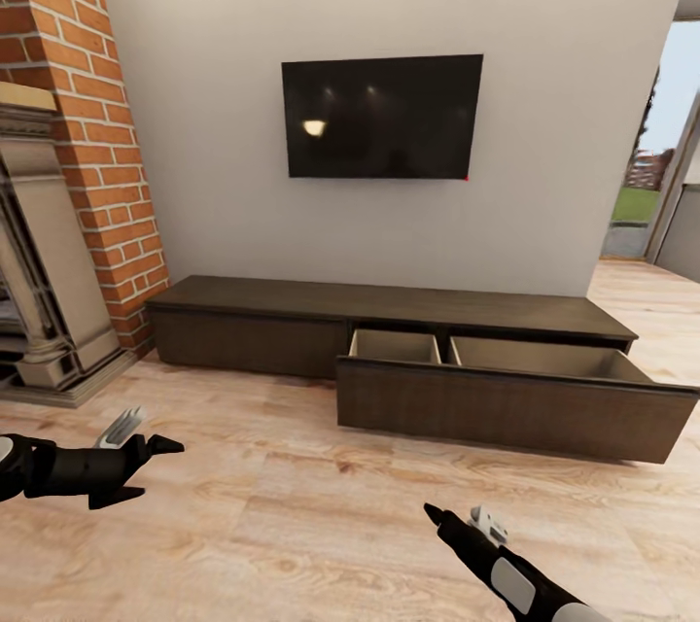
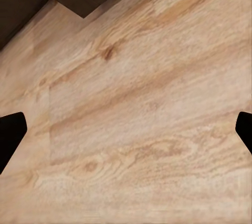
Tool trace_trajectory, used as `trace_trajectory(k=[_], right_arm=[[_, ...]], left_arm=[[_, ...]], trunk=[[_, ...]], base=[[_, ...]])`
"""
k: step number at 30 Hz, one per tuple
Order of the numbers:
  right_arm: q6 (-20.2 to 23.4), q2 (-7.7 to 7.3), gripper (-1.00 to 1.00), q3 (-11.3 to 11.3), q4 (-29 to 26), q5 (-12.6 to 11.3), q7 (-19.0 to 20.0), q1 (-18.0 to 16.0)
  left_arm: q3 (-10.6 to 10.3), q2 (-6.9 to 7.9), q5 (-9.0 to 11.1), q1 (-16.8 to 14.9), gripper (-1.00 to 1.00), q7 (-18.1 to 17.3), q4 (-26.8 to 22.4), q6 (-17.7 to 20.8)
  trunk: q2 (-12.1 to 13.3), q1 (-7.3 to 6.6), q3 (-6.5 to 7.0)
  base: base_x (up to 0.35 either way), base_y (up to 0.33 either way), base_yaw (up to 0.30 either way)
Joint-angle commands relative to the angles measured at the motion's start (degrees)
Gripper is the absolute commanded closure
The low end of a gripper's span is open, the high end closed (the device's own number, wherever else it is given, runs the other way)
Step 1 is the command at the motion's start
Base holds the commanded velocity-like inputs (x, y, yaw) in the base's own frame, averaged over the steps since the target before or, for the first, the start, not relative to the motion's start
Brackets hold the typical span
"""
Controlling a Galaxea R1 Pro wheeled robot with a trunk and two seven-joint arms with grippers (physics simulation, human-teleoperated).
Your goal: Place each of the two pumpkins and all three candles from the living room inside a cabinet in the living room (use any cabinet), then make sure every cabinet is closed, and position the cauldron so it is next to a table in the living room.
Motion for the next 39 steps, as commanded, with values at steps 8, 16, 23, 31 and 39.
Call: trace_trajectory(k=[8,16,23,31,39], right_arm=[[-0.9,0.09,-1.00,0.4,0.0,-0.3,0.0,0.0],[-1.0,0.28,-1.00,0.4,0.0,-0.3,0.0,0.0],[-1.0,0.51,-1.00,0.4,0.0,-0.3,0.0,0.0],[-1.0,0.61,-1.00,0.4,0.0,-0.2,0.0,0.0],[-1.1,0.59,-1.00,0.4,0.0,-0.3,0.0,0.0]], left_arm=[[-0.1,0.07,0.6,-0.1,-1.00,0.6,0.0,-0.1],[-0.1,0.12,0.6,0.0,-1.00,0.6,0.0,0.0],[-0.1,0.12,0.6,-0.1,-1.00,0.6,0.0,0.0],[-0.1,0.12,0.6,0.0,-1.00,0.6,0.0,0.0],[-0.1,0.07,0.6,-0.1,-1.00,0.6,0.0,0.0]], trunk=[[0.0,-0.03,-0.08],[0.0,-0.03,-0.26],[0.0,-0.03,-0.51],[0.0,-0.03,-0.80],[0.0,-0.03,-1.09]], base=[[-0.033,0.013,0.028],[-0.001,0.000,0.244],[0.000,0.000,0.268],[0.000,0.000,0.269],[0.000,0.000,0.269]])
